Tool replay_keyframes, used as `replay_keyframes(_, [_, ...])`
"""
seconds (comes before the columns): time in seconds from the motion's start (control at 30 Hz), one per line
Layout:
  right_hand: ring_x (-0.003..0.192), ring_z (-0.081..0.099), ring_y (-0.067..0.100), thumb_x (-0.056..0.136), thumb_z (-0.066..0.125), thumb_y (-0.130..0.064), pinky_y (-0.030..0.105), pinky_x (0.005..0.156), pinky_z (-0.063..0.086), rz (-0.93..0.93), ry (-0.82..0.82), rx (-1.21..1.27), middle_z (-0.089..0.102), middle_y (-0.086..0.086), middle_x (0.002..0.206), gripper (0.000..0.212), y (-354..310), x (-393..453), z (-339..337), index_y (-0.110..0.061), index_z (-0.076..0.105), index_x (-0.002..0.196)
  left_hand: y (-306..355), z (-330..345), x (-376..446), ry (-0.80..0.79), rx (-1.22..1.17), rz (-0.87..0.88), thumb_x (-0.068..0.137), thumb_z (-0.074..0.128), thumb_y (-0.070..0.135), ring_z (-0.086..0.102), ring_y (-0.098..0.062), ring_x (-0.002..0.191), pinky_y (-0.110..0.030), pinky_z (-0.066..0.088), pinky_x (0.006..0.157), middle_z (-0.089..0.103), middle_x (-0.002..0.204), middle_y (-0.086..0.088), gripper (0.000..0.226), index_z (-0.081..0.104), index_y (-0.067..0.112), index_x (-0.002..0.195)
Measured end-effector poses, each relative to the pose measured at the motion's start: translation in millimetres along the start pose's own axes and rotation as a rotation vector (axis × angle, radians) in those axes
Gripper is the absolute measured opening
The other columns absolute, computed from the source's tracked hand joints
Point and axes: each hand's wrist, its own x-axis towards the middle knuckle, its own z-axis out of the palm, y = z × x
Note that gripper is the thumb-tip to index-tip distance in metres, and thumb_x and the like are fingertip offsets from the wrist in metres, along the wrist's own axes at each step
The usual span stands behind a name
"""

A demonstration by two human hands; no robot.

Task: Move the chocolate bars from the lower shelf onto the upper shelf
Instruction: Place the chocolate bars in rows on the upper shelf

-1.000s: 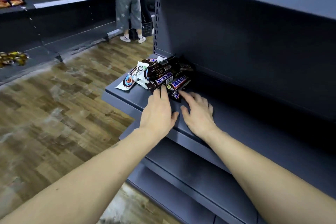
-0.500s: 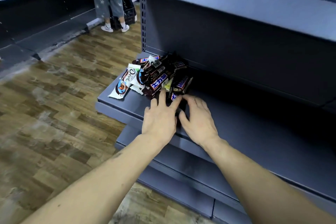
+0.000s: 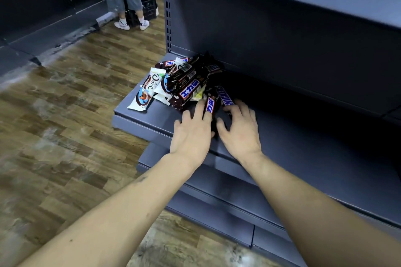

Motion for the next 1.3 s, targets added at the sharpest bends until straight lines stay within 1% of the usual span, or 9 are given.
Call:
replay_keyframes(0.13, [0.097, 0.049, 0.025, 0.083, 0.065, -0.020, 0.038, 0.088, 0.042, 0.118, 0.197, 0.059, 0.057, 0.001, 0.103, 0.013, 9, -12, -6, -0.018, 0.058, 0.093, 6, 0, -3, 0.026, 0.003, 0.001, 0.098, 0.050, 0.025, 0.044, -0.032, 0.113, -0.042, 0.044, 0.088, 0.026, 0.150, -0.006, 0.044, 0.032, 0.010, 0.134])
replay_keyframes(0.23, [0.091, 0.046, 0.018, 0.078, 0.066, -0.010, 0.038, 0.086, 0.042, 0.220, 0.234, 0.207, 0.054, -0.006, 0.094, 0.021, 13, -18, -13, -0.019, 0.056, 0.094, 7, -4, 0, -0.007, -0.016, -0.011, 0.097, 0.051, 0.028, 0.045, -0.033, 0.113, -0.041, 0.045, 0.086, 0.034, 0.142, -0.008, 0.043, 0.032, 0.010, 0.131])
replay_keyframes(0.57, [0.101, 0.052, 0.014, 0.075, 0.066, -0.019, 0.038, 0.095, 0.047, 0.280, 0.156, 0.266, 0.053, -0.008, 0.108, 0.044, 16, -34, -24, -0.024, 0.059, 0.118, 2, -11, -2, -0.003, -0.133, -0.058, 0.093, 0.057, 0.035, 0.046, -0.024, 0.113, -0.031, 0.038, 0.064, 0.055, 0.121, -0.001, 0.050, 0.032, 0.016, 0.133])
replay_keyframes(0.73, [0.095, 0.058, 0.011, 0.080, 0.070, -0.040, 0.030, 0.089, 0.051, 0.291, 0.089, 0.221, 0.040, -0.009, 0.126, 0.053, 21, -45, -37, -0.035, 0.053, 0.129, 4, -10, 3, -0.061, 0.012, 0.045, 0.099, 0.047, 0.027, 0.042, -0.030, 0.110, -0.034, 0.039, 0.063, 0.042, 0.128, -0.007, 0.068, 0.004, 0.038, 0.151])
replay_keyframes(0.8, [0.100, 0.054, 0.008, 0.085, 0.064, -0.052, 0.026, 0.091, 0.047, 0.247, 0.021, 0.194, 0.036, -0.011, 0.133, 0.052, 21, -48, -43, -0.040, 0.049, 0.133, 6, -9, 5, -0.099, 0.062, 0.059, 0.097, 0.049, 0.018, 0.040, -0.032, 0.112, -0.033, 0.037, 0.063, 0.038, 0.132, -0.010, 0.066, 0.014, 0.039, 0.150])
replay_keyframes(0.87, [0.104, 0.049, 0.004, 0.096, 0.051, -0.038, 0.023, 0.095, 0.043, 0.230, -0.055, 0.199, 0.033, -0.015, 0.140, 0.038, 24, -48, -50, -0.045, 0.051, 0.133, 4, -11, 5, -0.122, 0.062, 0.067, 0.097, 0.051, 0.016, 0.039, -0.034, 0.115, -0.033, 0.038, 0.063, 0.036, 0.135, -0.010, 0.056, 0.028, 0.034, 0.145])
replay_keyframes(1.03, [0.106, 0.051, 0.007, 0.095, 0.038, -0.011, 0.021, 0.091, 0.044, 0.221, -0.153, 0.161, 0.032, -0.015, 0.146, 0.052, 25, -41, -57, -0.039, 0.053, 0.135, -7, -17, -4, -0.138, -0.085, 0.077, 0.098, 0.048, 0.022, 0.039, -0.032, 0.110, -0.037, 0.046, 0.070, 0.035, 0.138, -0.004, 0.033, 0.049, 0.025, 0.131])
replay_keyframes(1.17, [0.085, 0.055, 0.010, 0.095, 0.044, -0.016, 0.015, 0.074, 0.041, 0.262, -0.146, 0.112, 0.038, -0.005, 0.130, 0.047, 24, -42, -54, -0.031, 0.050, 0.139, -6, -16, -13, -0.105, -0.104, 0.104, 0.079, 0.054, -0.008, 0.043, -0.030, 0.104, -0.032, 0.037, 0.067, 0.040, 0.128, -0.004, 0.062, 0.041, 0.024, 0.131])
replay_keyframes(1.3, [0.088, 0.055, 0.011, 0.089, 0.059, -0.031, 0.024, 0.085, 0.046, 0.293, -0.090, 0.088, 0.042, -0.001, 0.125, 0.044, 22, -46, -58, -0.029, 0.054, 0.132, -4, -19, -19, -0.014, -0.241, 0.036, 0.080, 0.050, -0.009, 0.048, -0.025, 0.098, -0.029, 0.038, 0.070, 0.049, 0.102, -0.003, 0.049, 0.036, 0.016, 0.119])
